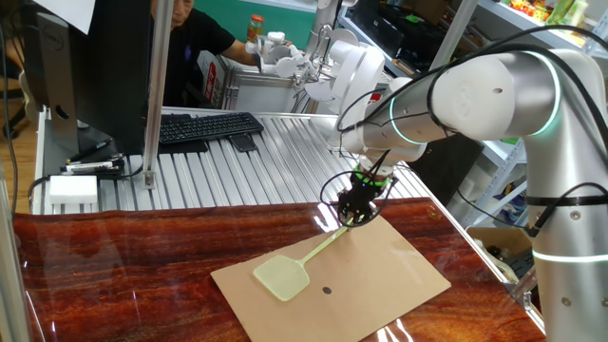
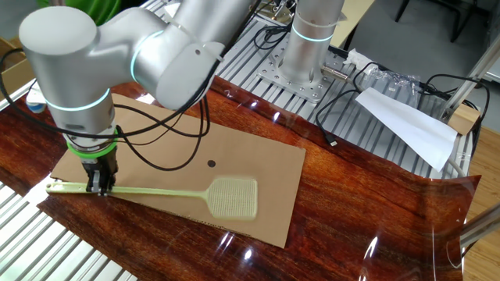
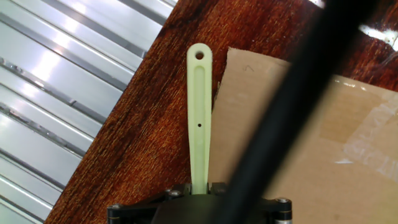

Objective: Swat with a flyswatter

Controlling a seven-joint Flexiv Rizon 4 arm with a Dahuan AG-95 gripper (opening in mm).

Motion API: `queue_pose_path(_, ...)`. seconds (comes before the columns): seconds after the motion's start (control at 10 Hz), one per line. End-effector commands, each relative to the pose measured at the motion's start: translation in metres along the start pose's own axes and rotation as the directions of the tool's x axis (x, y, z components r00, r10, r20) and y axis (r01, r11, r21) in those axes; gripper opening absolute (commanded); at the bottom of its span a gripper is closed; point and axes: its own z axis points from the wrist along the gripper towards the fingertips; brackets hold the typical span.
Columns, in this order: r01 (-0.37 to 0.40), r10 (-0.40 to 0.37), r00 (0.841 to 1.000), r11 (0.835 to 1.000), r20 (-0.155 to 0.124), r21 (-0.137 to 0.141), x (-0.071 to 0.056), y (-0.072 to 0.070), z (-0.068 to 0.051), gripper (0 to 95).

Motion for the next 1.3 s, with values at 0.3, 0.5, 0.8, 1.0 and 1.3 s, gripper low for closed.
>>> queue_pose_path(0.3, -0.002, 0.002, 1.0, 1.0, -0.015, -0.01, -0.003, 0.001, -0.006, 0.0)
queue_pose_path(0.5, -0.003, 0.003, 1.0, 1.0, -0.026, -0.011, -0.003, 0.001, -0.008, 0.0)
queue_pose_path(0.8, 0.001, -0.001, 0.999, 1.0, -0.047, -0.011, -0.004, 0.0, -0.018, 0.0)
queue_pose_path(1.0, 0.007, -0.008, 0.999, 1.0, -0.045, -0.008, -0.005, -0.001, -0.026, 0.0)
queue_pose_path(1.3, 0.029, -0.029, 0.998, 1.0, -0.048, -0.006, -0.009, -0.001, -0.04, 0.0)
